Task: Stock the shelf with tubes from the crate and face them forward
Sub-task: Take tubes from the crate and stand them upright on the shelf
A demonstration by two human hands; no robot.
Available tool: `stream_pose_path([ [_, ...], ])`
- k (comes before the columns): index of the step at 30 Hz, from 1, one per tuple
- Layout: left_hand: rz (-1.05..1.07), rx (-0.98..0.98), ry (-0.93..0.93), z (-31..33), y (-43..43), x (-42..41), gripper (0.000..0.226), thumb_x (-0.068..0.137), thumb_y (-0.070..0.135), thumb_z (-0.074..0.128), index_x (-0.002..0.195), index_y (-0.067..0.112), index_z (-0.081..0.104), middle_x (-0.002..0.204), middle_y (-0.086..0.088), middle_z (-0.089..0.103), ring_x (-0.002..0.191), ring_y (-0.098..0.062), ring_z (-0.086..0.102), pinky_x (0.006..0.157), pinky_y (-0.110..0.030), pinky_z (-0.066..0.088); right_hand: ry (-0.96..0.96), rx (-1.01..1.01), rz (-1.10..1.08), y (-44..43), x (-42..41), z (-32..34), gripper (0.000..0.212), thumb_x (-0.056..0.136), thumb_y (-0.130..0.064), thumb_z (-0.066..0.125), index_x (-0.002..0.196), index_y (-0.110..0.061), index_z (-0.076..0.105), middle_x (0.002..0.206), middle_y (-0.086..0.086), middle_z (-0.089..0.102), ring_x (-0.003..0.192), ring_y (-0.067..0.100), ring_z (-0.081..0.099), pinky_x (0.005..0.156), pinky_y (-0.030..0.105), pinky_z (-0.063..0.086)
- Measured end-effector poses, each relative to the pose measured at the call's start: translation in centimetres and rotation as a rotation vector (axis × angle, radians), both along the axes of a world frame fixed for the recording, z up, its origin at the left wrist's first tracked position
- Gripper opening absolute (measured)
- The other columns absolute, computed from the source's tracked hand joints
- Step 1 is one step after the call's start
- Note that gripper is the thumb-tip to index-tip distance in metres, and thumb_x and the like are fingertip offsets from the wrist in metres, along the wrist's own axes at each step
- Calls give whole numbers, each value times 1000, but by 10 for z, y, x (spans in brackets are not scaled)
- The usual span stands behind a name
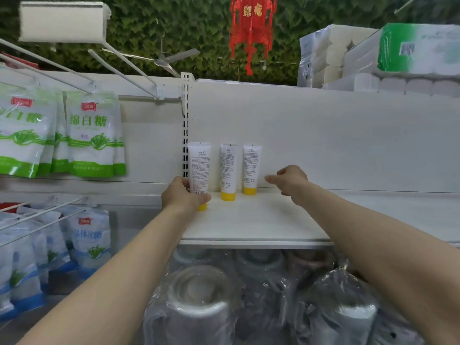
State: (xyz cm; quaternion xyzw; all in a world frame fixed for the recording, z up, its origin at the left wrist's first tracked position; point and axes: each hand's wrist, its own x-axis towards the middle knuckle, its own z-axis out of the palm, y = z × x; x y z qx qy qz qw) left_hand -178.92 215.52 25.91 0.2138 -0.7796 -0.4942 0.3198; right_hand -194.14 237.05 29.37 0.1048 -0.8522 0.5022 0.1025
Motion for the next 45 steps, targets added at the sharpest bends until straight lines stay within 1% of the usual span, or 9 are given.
stream_pose_path([
  [1,4,4,-1,0,0,0,48,72,23,86,107,19,54,111,-1,63,92,-19,59,77,-29,45,10,6,0,8,4,1,29,82,-31,76,88,-15,52,86,2,49,82,25,51,73,31,45],
  [4,41,41,5,4,4,4,66,68,35,88,120,16,50,123,-5,60,100,-23,58,81,-32,45,43,58,-21,38,18,7,53,83,-34,76,124,-12,52,117,5,56,106,27,59,84,33,48],
  [8,133,66,76,15,19,19,91,69,43,85,139,11,38,139,-10,49,124,-30,50,98,-37,42,83,129,-49,99,42,16,60,84,-34,75,132,-10,50,126,7,55,112,28,57,93,38,50],
  [14,246,-9,278,37,102,41,78,74,41,80,136,15,41,140,-8,39,125,-28,46,102,-38,40,94,184,-107,222,75,29,59,83,-32,77,131,-9,52,126,11,57,107,29,57,91,40,50],
  [19,52,-129,293,36,252,37,73,74,36,80,134,18,43,138,-9,37,124,-27,45,104,-34,37,150,313,-137,346,110,28,54,84,-31,76,129,-17,52,117,7,53,97,22,50,79,34,41],
  [26,-346,-205,191,-2,512,16,65,78,30,79,132,23,45,138,-8,32,119,-24,49,90,-23,37,212,600,-255,546,150,0,56,77,-29,78,127,-24,53,119,8,61,110,25,58,87,35,47],
  [33,-631,-241,86,-53,723,-5,65,69,27,84,126,26,52,130,-11,42,115,-28,50,101,-29,39,50,717,-419,737,173,-53,58,74,-28,80,126,-25,56,122,8,59,111,28,58,92,36,49],
  [38,-792,-306,-2,-96,835,-29,64,71,23,82,127,22,52,129,-11,38,115,-28,49,102,-28,36,-74,782,-534,844,171,-103,54,76,-31,76,125,-29,53,112,8,53,104,31,58,78,34,49],
  [45,-970,-342,-147,-182,972,-96,68,70,28,84,129,17,52,127,-15,42,118,-29,46,98,-26,35,-268,812,-622,971,141,-180,56,76,-32,78,126,-28,52,122,7,54,113,29,53,85,38,51],
])
